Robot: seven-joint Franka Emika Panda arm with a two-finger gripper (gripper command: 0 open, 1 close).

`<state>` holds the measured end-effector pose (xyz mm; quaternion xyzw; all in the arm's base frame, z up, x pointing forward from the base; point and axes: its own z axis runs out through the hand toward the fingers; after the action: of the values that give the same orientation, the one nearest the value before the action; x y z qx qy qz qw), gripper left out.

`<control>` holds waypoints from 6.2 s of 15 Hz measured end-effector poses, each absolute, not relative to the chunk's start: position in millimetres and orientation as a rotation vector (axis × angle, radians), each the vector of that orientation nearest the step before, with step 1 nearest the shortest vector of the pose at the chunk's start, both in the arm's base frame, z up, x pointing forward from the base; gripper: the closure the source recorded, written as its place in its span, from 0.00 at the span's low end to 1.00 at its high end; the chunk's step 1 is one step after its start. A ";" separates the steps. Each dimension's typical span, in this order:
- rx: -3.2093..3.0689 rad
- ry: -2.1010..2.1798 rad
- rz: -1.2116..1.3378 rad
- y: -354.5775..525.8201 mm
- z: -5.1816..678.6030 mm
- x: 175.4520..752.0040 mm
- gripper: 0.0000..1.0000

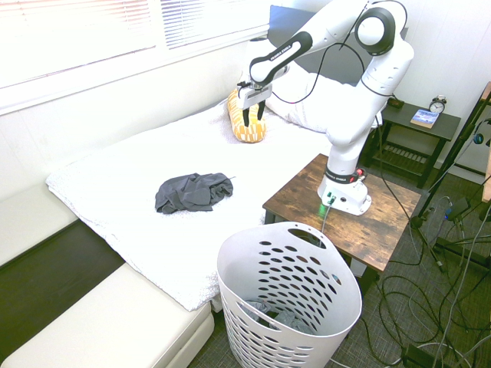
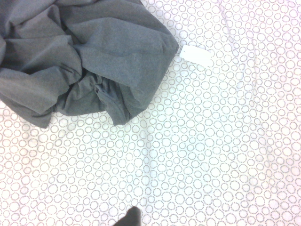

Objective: Put my clothes in the laundry bag

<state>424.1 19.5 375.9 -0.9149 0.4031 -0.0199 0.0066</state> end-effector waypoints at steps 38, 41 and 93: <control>-3.214 0.692 -0.305 216.9 -24.2 538.0 1.00; -3.211 0.700 -0.294 211.2 -29.2 537.9 1.00; -3.172 -0.082 -0.061 434.6 501.0 -145.5 0.00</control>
<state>-145.5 434.6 501.0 -0.9994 -0.0257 -0.0192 -0.0163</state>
